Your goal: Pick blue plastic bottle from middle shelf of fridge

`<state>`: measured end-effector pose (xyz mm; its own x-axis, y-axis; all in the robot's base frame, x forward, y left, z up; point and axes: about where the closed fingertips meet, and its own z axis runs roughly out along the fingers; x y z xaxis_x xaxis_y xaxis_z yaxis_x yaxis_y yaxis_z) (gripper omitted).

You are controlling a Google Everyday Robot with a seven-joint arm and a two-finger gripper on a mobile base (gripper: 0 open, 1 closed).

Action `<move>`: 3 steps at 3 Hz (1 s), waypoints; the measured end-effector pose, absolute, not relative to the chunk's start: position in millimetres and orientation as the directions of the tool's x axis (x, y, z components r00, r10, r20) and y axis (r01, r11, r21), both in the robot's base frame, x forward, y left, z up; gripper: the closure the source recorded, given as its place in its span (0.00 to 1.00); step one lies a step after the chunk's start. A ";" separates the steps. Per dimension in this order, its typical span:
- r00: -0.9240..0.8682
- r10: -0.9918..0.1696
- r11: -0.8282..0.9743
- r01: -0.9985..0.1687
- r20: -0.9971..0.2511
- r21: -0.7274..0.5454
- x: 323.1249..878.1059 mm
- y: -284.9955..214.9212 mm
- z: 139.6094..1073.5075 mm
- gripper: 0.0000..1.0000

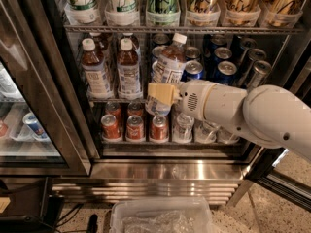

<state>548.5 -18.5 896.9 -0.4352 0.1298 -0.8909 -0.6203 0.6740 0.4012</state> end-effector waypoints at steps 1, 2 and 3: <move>-0.456 0.036 0.668 -0.651 -0.889 0.361 535.3 -15.8 897.1 1.00; -0.490 -0.020 0.635 -0.680 -0.872 0.368 518.1 -7.7 888.1 1.00; -0.490 -0.020 0.635 -0.680 -0.871 0.368 518.0 -7.7 888.1 1.00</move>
Offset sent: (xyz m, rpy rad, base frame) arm -0.0100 0.0022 0.0002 -0.0592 0.0134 0.0429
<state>518.0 -7.7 888.1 -0.4900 -0.0201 -0.8715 -0.6799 0.6345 0.3676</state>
